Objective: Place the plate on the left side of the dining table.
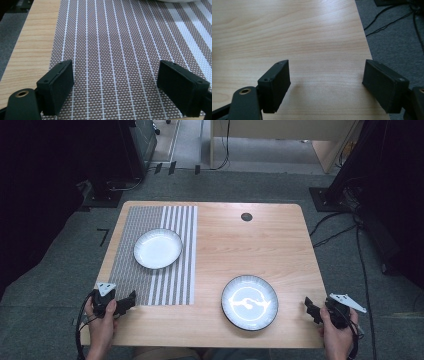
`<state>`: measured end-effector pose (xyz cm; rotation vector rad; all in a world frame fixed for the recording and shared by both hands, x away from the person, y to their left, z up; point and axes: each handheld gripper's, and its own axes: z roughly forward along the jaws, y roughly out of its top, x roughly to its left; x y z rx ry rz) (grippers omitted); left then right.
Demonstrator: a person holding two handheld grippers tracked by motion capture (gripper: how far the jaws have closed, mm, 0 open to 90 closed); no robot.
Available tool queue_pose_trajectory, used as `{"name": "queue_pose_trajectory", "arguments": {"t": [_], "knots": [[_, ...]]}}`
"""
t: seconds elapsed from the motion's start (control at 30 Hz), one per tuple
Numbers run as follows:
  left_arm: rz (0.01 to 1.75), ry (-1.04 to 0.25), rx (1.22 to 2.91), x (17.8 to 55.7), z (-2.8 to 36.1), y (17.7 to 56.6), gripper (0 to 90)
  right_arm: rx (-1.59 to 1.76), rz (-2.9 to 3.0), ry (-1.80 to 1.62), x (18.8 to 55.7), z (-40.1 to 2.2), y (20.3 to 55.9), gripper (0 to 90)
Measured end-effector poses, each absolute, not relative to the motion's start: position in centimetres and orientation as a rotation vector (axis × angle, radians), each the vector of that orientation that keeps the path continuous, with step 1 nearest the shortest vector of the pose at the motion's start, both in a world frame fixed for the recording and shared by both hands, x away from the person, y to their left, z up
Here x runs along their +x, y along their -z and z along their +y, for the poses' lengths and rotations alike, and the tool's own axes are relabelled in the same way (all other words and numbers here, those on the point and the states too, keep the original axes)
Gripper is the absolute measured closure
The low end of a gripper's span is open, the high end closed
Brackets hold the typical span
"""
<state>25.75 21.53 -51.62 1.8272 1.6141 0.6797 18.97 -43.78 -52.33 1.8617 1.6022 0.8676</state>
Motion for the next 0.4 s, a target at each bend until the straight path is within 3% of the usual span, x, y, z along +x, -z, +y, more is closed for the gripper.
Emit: {"name": "queue_pose_trajectory", "arguments": {"t": [0.4], "knots": [[1.615, -0.68, 1.823, 25.8, 21.5, 51.6, 13.7, 1.808, 1.65, -0.755, 19.3, -42.6, 52.5, 16.2]]}}
